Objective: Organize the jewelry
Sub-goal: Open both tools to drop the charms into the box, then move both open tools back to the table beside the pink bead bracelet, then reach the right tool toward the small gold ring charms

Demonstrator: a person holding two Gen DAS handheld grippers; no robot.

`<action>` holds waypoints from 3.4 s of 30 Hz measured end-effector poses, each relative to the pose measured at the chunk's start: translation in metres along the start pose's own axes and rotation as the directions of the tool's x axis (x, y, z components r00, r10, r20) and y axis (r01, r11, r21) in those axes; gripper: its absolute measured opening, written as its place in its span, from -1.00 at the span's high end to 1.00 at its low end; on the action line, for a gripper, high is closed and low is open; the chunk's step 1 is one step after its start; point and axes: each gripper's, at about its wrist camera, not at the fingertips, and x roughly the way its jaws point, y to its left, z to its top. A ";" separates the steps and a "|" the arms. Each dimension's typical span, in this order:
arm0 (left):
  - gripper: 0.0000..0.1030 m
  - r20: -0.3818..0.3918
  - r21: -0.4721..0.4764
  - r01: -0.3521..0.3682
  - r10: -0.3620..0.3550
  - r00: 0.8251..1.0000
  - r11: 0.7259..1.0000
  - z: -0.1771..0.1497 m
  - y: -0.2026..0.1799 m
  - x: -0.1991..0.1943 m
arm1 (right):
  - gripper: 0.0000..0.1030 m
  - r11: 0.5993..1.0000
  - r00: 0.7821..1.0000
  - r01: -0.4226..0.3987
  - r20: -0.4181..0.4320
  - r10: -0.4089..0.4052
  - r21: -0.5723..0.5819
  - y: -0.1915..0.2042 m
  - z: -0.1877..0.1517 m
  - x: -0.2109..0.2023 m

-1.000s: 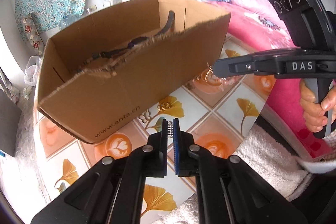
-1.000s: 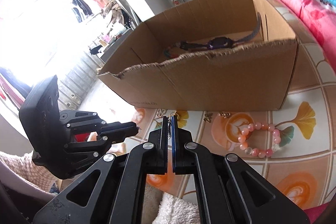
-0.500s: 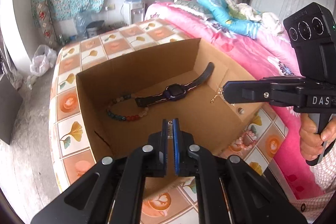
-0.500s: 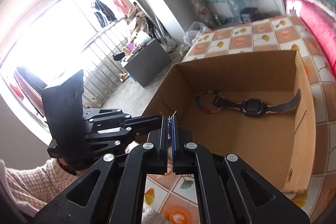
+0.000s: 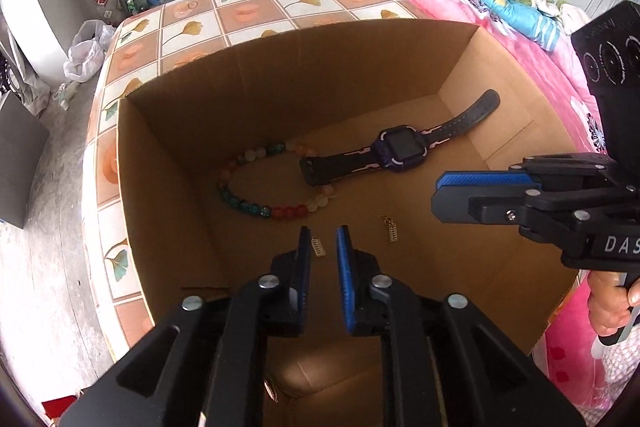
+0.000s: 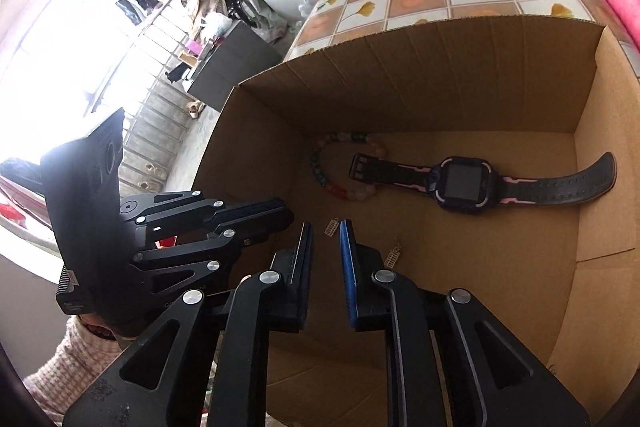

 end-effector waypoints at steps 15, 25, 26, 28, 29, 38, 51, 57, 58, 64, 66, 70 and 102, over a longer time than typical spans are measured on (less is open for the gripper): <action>0.12 0.323 0.005 0.021 -0.022 0.946 1.000 -0.047 -0.006 -0.090 | 0.60 0.990 0.965 0.008 0.259 0.028 -0.138 0.028 -0.051 -0.086; -0.65 0.378 0.049 0.088 -0.100 0.920 0.995 -0.148 -0.032 -0.110 | -0.01 0.976 0.949 0.114 0.310 -0.053 -0.184 0.045 -0.155 -0.087; -0.65 0.348 0.039 0.078 -0.086 0.933 0.996 -0.156 -0.035 -0.101 | -0.01 0.981 0.957 0.104 0.284 -0.054 -0.164 0.042 -0.162 -0.078; -0.65 0.308 0.005 0.069 -0.068 0.949 0.998 -0.169 -0.038 -0.081 | -0.01 0.981 0.965 0.141 0.239 -0.106 -0.134 0.038 -0.177 -0.058; -0.65 0.274 -0.019 0.063 -0.055 0.960 0.998 -0.174 -0.039 -0.068 | -0.01 0.976 0.966 0.174 0.216 -0.144 -0.127 0.037 -0.183 -0.046; -0.66 0.163 -0.061 -0.069 0.078 0.983 0.996 -0.190 -0.046 -0.001 | -0.02 0.936 0.938 0.336 0.126 -0.324 -0.100 0.031 -0.190 0.007; -0.89 0.163 -0.038 -0.147 0.152 0.975 0.988 -0.191 -0.041 0.014 | -0.67 0.855 0.875 0.482 0.153 -0.459 -0.194 0.044 -0.191 0.036; -0.89 0.162 -0.040 -0.150 0.155 0.975 0.988 -0.190 -0.042 0.015 | -0.85 0.844 0.860 0.508 0.149 -0.488 -0.172 0.035 -0.197 0.040; -0.90 0.157 -0.040 -0.150 0.154 0.975 0.988 -0.189 -0.042 0.015 | -0.85 0.843 0.859 0.511 0.152 -0.490 -0.168 0.032 -0.197 0.040; -0.92 0.133 -0.028 -0.147 0.149 0.980 0.989 -0.186 -0.041 0.016 | -0.85 0.840 0.860 0.510 0.130 -0.493 -0.187 0.021 -0.194 0.039; -0.92 0.130 -0.027 -0.146 0.148 0.980 0.989 -0.186 -0.041 0.017 | -0.85 0.841 0.862 0.507 0.120 -0.492 -0.191 0.016 -0.192 0.038; -0.92 0.133 -0.023 -0.139 0.141 0.981 0.990 -0.185 -0.040 0.017 | -0.85 0.841 0.865 0.501 0.123 -0.486 -0.205 0.016 -0.187 0.033; -0.80 0.287 0.036 -0.077 0.064 0.956 0.996 -0.197 -0.035 0.017 | 0.25 0.931 0.952 0.276 0.200 -0.231 -0.237 0.021 -0.144 0.034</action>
